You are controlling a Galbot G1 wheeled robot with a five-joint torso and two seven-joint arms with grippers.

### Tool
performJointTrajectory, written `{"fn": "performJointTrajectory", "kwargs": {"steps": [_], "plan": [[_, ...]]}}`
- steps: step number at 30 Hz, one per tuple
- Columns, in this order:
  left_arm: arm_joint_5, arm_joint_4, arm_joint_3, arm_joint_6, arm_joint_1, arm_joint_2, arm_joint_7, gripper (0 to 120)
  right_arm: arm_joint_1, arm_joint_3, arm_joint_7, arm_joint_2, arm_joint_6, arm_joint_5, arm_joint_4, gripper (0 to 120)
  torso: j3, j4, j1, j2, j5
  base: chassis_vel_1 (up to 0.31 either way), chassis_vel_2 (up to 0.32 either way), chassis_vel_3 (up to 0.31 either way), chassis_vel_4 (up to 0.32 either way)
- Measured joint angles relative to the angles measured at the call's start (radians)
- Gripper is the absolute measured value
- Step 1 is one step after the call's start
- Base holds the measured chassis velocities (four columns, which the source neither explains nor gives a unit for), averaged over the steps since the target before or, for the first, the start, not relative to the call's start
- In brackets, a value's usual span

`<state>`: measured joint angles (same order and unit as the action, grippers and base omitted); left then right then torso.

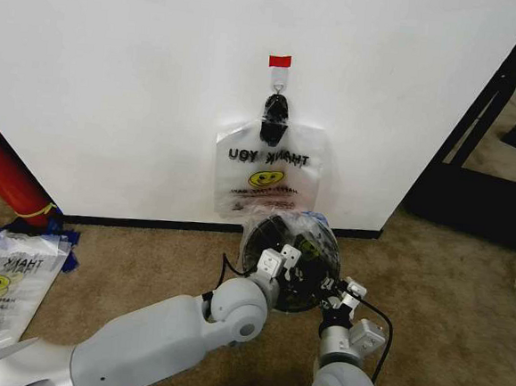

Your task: Pick up the garbage bag from the wall and place it over the trash bin.

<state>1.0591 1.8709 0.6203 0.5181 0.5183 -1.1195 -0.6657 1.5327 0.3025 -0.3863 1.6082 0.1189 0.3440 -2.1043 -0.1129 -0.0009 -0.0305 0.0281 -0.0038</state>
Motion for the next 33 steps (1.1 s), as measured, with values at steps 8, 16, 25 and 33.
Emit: {"fn": "performJointTrajectory", "kwargs": {"steps": [8,16,25,33], "plan": [[-0.002,0.01,-0.015,0.002,0.008,0.013,-0.004,0,-0.001,0.001,0.002,-0.002,0.001,0.0,0.001,0,0.0,0.0,0.0,0.0,-0.0001,0.0,0.0,0.0,0.0],[-0.022,0.037,-0.041,0.009,0.007,0.088,-0.002,0,-0.007,-0.009,0.003,-0.001,0.001,-0.005,0.007,0,0.0,0.0001,0.0,0.0,-0.0002,0.0,0.0,0.0,0.0],[-0.054,-0.018,-0.029,0.011,0.013,0.037,-0.009,0,0.007,-0.019,0.013,-0.001,-0.012,-0.018,0.006,0,0.0,0.0,0.0,0.0,-0.0002,0.0,0.0,0.0,0.0],[-0.03,-0.047,0.008,0.017,-0.013,-0.023,-0.024,0,0.014,-0.018,0.013,0.0,-0.012,-0.015,-0.006,0,0.0,-0.0001,0.0,0.0,0.0,0.0,0.0,0.0,0.0]]}}
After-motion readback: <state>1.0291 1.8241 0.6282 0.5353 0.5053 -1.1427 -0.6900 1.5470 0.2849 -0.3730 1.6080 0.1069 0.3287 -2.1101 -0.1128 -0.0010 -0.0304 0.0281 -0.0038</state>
